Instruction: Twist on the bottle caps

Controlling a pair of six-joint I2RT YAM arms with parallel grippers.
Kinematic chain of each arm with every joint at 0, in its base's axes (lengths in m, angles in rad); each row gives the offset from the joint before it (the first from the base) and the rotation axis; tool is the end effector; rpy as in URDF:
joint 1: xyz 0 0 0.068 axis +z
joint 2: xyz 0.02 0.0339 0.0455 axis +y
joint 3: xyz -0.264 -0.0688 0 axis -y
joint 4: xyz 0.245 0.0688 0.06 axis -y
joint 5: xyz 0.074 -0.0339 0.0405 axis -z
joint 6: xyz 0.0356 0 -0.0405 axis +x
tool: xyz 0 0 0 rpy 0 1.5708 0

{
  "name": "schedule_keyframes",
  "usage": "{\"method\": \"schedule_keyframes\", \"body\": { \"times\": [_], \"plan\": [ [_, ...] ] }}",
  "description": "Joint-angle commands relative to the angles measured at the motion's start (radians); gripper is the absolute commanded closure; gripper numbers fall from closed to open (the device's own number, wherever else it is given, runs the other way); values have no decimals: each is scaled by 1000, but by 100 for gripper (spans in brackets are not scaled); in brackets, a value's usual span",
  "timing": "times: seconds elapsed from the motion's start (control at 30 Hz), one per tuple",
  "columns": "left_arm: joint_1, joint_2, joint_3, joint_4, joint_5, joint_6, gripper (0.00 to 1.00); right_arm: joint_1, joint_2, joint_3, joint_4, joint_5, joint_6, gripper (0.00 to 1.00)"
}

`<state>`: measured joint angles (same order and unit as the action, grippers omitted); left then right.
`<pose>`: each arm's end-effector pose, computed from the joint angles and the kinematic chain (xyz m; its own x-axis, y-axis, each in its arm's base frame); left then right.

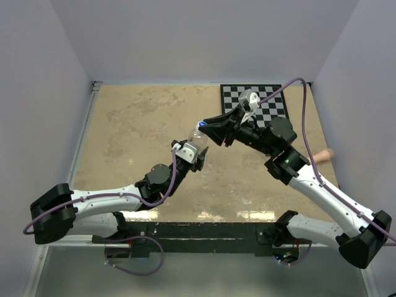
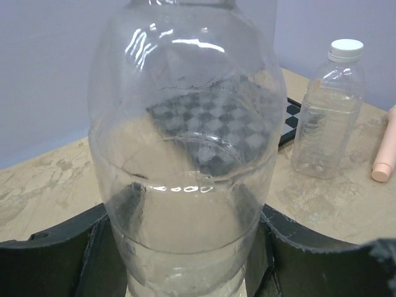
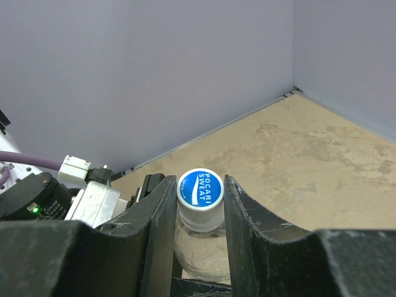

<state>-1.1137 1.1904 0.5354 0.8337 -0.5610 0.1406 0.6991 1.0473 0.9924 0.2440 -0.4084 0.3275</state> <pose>0.1297 -0.2207 0.2755 0.1518 -0.0397 -0.9876 0.5125 0.8575 0.0443 0.1752 0.1657 0.4087 -0.1498 0.2598 -0.9540 -0.8882 0.3885 0.2453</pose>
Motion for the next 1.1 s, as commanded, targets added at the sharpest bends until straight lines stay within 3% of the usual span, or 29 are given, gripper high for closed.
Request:
{"method": "schedule_keyframes", "body": {
  "times": [0.0,0.33,0.47,0.67,0.83,0.87,0.93,1.07],
  "plan": [
    [-3,-40,106,61,-4,-29,100,48,31,-9,-83,-35,-31,91],
    [26,-126,132,-117,111,-125,100,53,43,57,-233,-61,-165,92],
    [31,-149,104,-91,86,-115,100,53,59,71,-242,-3,-136,92],
    [31,-127,115,-74,105,-64,100,54,86,63,-224,-93,-117,93],
    [78,-166,100,-90,237,-30,100,54,106,100,-327,-142,-211,97],
    [165,-193,92,-123,400,-127,100,54,103,100,-330,-186,-223,98],
    [242,-222,63,-114,498,-200,100,54,103,107,-348,-193,-243,99],
    [262,-253,60,-152,553,-182,100,54,112,127,-387,-196,-269,99]
  ]
}}
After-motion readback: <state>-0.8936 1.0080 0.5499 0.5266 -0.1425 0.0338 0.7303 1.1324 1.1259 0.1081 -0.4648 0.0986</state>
